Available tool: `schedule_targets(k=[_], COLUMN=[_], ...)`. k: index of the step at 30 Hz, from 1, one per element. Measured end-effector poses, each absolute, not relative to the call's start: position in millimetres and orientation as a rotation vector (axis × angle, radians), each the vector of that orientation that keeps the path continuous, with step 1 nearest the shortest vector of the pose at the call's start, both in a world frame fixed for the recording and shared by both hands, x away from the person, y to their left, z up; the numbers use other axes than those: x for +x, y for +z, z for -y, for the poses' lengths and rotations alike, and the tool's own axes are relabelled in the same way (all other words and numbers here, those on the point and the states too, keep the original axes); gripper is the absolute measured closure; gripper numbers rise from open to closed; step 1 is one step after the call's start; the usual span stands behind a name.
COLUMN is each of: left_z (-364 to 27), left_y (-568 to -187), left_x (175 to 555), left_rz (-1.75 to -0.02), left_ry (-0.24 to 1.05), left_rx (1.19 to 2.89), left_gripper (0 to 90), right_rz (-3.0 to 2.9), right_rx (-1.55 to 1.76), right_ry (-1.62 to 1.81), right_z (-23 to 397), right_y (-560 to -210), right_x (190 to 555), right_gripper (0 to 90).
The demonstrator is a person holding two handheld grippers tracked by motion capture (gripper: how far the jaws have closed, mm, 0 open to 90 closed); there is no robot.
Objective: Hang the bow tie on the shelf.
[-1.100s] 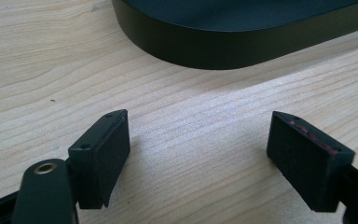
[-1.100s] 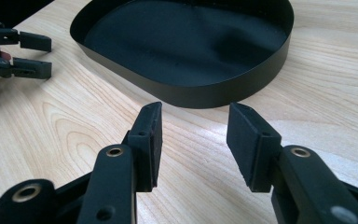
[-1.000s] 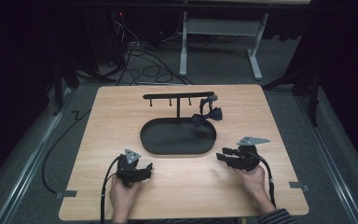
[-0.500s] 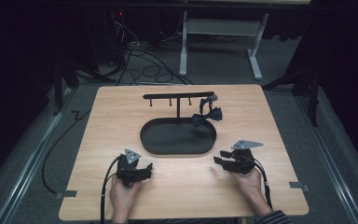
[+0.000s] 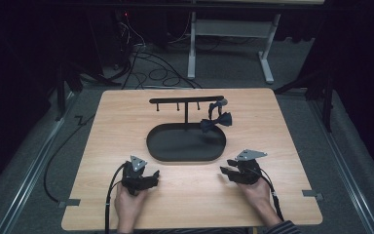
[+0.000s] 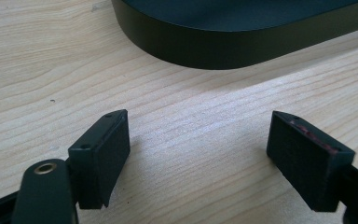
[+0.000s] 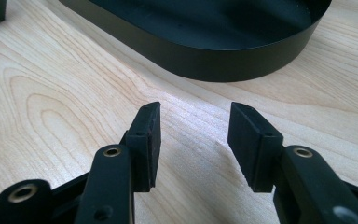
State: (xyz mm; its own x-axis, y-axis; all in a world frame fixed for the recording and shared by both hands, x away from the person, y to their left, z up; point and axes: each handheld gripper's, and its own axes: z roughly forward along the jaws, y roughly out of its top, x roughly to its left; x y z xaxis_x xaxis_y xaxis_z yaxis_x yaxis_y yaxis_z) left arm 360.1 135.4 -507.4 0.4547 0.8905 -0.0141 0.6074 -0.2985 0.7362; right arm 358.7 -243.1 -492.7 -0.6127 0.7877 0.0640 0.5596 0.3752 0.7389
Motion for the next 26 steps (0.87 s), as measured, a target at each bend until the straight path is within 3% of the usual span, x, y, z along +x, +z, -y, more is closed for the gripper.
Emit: schedule_targets(k=[12, 17, 26], left_z=[-135.4, -135.4, -135.5], left_y=[-507.4, -507.5, -507.5], left_x=[360.1, 360.1, 360.1], left_rz=[-1.247, -1.247, -1.247], left_ry=[0.531, 0.53, 0.529], left_rx=[2.023, 2.022, 2.02], left_gripper=[21.7, 21.7, 21.8], right_rz=[-2.321, -2.336, -2.336], right_rx=[1.178, 1.13, 1.132], right_ry=[1.035, 0.999, 0.998], right_z=[237.4, 234.6, 234.7], right_y=[-502.1, -502.4, -502.4], right_x=[356.9, 356.6, 356.8], right_gripper=[52.7, 44.4, 43.6])
